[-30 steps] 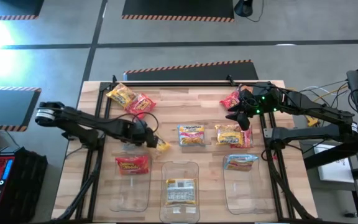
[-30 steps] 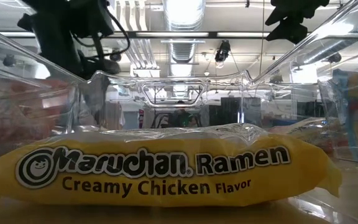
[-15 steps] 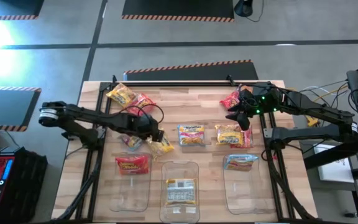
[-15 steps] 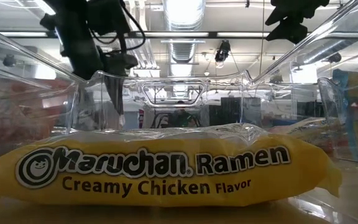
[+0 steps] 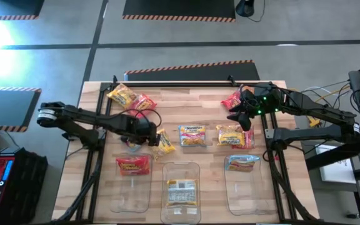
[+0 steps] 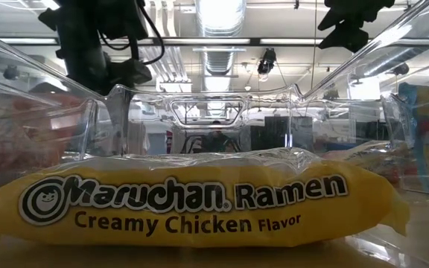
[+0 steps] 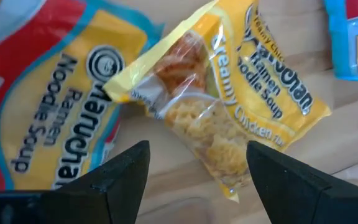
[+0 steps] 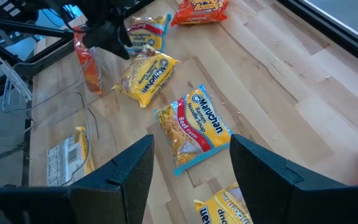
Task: Sort Maruchan noodles
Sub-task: Put the yellow noodle pack into the middle transparent bin
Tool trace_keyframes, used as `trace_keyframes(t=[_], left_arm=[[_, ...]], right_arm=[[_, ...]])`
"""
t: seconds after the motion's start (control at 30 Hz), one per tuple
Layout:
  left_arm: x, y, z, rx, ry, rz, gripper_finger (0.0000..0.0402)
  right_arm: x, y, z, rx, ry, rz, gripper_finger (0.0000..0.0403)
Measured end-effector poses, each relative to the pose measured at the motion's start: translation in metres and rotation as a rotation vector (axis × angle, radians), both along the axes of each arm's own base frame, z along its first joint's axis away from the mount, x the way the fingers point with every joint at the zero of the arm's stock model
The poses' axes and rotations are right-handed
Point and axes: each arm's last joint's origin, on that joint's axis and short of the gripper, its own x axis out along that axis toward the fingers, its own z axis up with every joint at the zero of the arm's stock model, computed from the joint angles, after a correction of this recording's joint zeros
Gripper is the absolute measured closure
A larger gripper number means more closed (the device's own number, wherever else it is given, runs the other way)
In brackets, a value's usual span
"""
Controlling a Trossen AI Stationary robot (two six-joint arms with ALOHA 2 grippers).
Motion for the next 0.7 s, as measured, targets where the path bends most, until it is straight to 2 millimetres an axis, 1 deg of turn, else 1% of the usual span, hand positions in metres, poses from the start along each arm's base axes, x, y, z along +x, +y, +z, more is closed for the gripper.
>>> trace_keyframes(t=[0.23,0.53,0.7], left_arm=[[-0.001,-0.007,-0.004,-0.029,-0.014,0.073,0.0150],[-0.002,-0.007,-0.027,-0.055,-0.116,0.155,0.0150],[-0.002,-0.007,-0.038,-0.063,-0.145,0.207,0.0150]], right_arm=[[0.000,0.000,0.000,0.000,0.000,0.000,0.0204],[0.000,0.000,0.000,0.000,0.000,0.000,0.0204],[0.000,0.000,0.000,0.000,0.000,0.000,0.0204]])
